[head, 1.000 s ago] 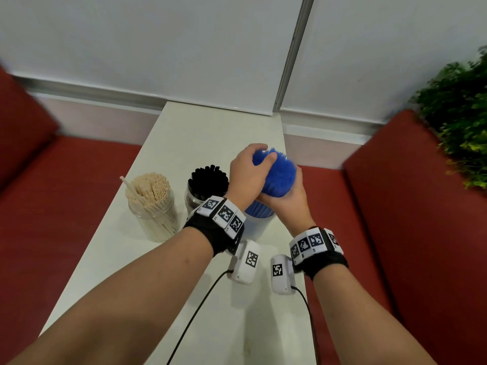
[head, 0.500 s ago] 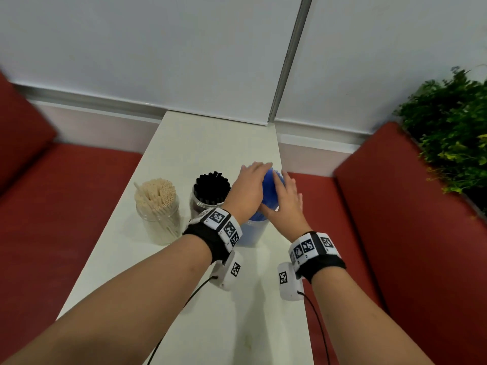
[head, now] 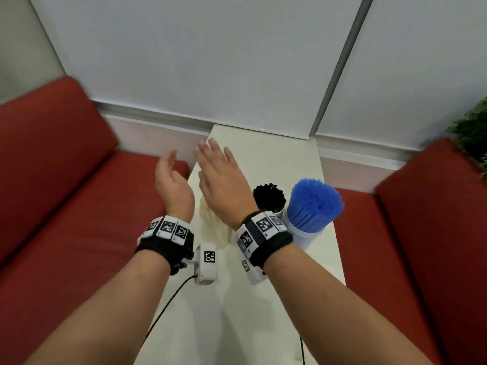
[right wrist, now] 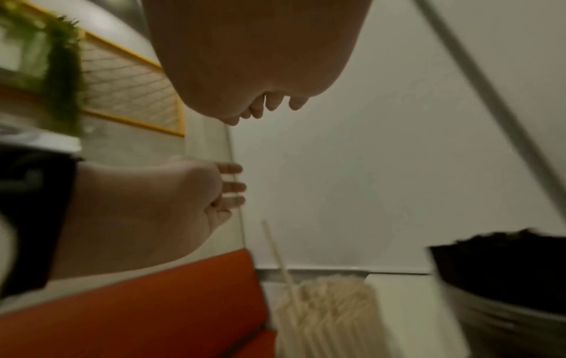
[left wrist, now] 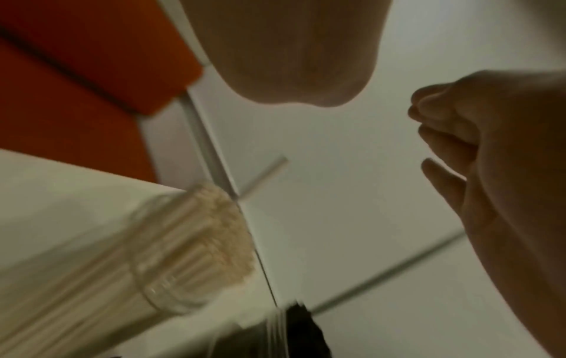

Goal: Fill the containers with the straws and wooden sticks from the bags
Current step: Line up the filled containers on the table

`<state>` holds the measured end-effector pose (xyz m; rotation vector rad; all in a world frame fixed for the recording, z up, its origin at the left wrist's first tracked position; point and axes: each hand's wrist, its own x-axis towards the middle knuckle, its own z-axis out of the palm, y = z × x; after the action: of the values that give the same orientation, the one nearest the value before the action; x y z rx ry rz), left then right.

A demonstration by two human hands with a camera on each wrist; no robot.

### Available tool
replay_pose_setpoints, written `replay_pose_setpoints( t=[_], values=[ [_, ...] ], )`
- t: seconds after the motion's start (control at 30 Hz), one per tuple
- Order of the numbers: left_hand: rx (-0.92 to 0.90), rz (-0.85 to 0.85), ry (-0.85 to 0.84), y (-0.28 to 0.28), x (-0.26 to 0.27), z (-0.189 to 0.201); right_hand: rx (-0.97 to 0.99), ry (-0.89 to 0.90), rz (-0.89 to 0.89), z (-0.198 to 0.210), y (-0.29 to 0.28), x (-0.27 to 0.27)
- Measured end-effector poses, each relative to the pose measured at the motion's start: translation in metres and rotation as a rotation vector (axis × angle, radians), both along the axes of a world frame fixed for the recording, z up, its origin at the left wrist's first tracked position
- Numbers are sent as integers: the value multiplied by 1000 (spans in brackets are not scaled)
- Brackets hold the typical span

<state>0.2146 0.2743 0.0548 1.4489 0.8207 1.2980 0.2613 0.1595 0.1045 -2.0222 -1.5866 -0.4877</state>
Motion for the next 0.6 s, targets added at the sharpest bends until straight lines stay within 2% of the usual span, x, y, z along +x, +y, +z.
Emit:
replay_pose_setpoints(
  t=[0.03,0.07,0.1,0.17,0.2,0.23,0.27,0.33,0.37,0.4,0.43,0.47,0.5,0.57,0.6],
  values=[
    [-125,-31,85,13,-8,-12,-84,-69,-22,-10,16,-6],
    [-186,-117,252,25,-16,-25,-191,-113,-78,-23,28,-7],
    [-179,-276,468,36,-22,-39,-319,-114,-153,-36,36,-4],
    [-106,-723,893,45,-30,-61,-552,42,-313,-64,44,6],
    [-64,-906,1034,44,-32,-68,-627,182,-372,-77,45,11],
    [-42,-1015,1088,40,-30,-73,-655,317,-404,-89,46,15],
    [-30,-1069,1037,37,-25,-82,-629,404,-414,-100,48,19],
    [-35,-1072,828,28,-15,-100,-546,371,-407,-113,54,20],
    [38,-1044,803,22,-13,-108,-510,305,-409,-117,57,18],
    [85,-946,783,19,-14,-114,-448,248,-413,-120,61,16],
    [84,-1018,870,15,-17,-105,-369,214,-412,-123,63,14],
    [168,-962,819,14,-13,-107,-294,207,-407,-125,64,13],
    [308,-788,871,15,-9,-108,-235,216,-399,-126,64,15],
    [171,-792,858,8,-4,-113,-225,274,-338,-121,65,21],
    [230,-777,808,12,-2,-109,-249,293,-275,-114,65,26]
  ],
)
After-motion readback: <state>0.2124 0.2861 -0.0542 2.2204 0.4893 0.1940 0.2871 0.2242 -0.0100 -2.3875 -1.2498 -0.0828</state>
